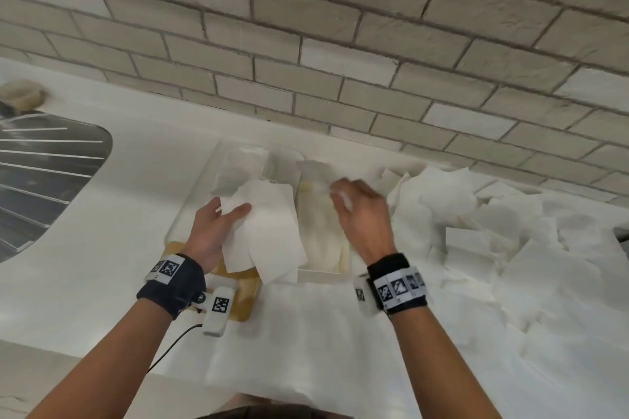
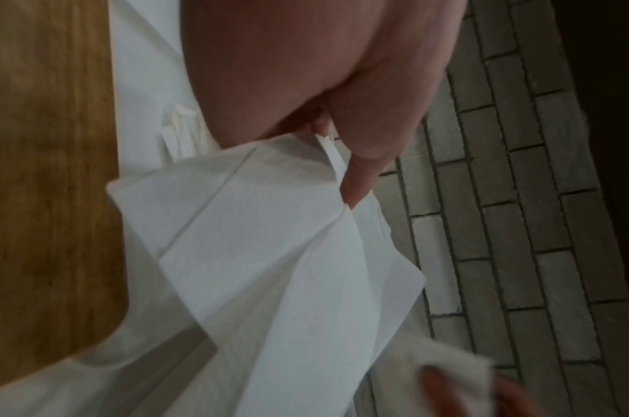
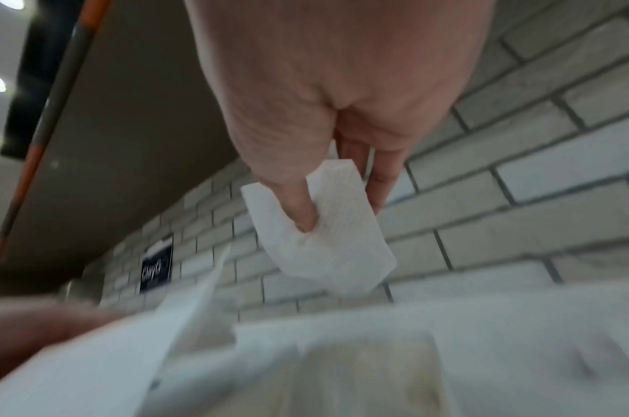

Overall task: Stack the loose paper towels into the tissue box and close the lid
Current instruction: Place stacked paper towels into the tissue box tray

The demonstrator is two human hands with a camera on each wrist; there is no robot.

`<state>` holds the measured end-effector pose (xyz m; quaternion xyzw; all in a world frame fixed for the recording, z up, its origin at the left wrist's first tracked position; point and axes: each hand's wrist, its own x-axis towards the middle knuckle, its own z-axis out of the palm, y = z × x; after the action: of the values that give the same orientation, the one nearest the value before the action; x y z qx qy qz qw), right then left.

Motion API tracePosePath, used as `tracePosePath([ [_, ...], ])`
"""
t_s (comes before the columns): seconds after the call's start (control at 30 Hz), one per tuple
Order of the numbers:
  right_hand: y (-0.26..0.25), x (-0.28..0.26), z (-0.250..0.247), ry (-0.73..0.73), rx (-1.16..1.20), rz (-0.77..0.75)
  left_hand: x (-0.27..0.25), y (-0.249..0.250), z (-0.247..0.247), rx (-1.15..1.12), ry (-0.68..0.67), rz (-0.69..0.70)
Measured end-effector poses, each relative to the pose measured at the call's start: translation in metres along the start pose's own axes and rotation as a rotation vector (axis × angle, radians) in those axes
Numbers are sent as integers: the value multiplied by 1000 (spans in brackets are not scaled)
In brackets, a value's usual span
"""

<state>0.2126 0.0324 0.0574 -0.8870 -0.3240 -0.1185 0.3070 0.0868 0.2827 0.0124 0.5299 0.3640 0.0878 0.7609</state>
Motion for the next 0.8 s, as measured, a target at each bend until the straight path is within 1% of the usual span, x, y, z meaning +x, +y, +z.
tracePosePath([
  [0.1,13,-34,34,-259,-85,77,2,-7,0,73,1,18],
  [0.13,13,-42,39,-301,-86,112,3,-8,-1,98,14,38],
  [0.17,14,-49,42,-308,-60,137,2,-9,-2,112,25,81],
  [0.2,14,-53,41,-283,-16,167,1,-9,-4,138,31,146],
  [0.23,13,-56,38,-228,63,201,1,-9,-6,182,24,239],
  [0.3,8,-58,24,-52,308,347,0,-3,-6,363,-4,401],
  [0.37,5,-54,4,174,633,593,-2,5,-2,546,-25,452],
  [0.4,4,-52,-5,245,795,693,-4,10,3,596,-25,456],
  [0.43,5,-52,-14,282,907,749,-8,15,9,632,-26,468],
  [0.47,7,-52,-21,292,936,763,-13,21,16,662,-32,496],
  [0.5,10,-52,-29,284,928,757,-15,26,24,676,-50,533],
  [0.57,14,-50,-43,227,812,690,-21,33,43,654,-117,562],
  [0.6,18,-48,-48,182,693,645,-24,35,53,635,-157,563],
  [0.67,24,-45,-61,85,307,486,-28,35,70,635,-224,550],
  [0.7,26,-44,-68,80,128,387,-27,33,76,669,-248,556],
  [0.73,26,-43,-77,95,38,288,-26,30,80,713,-259,562],
  [0.77,24,-42,-87,105,32,219,-25,28,83,754,-253,577],
  [0.8,21,-42,-97,113,83,170,-24,27,86,789,-239,608],
])
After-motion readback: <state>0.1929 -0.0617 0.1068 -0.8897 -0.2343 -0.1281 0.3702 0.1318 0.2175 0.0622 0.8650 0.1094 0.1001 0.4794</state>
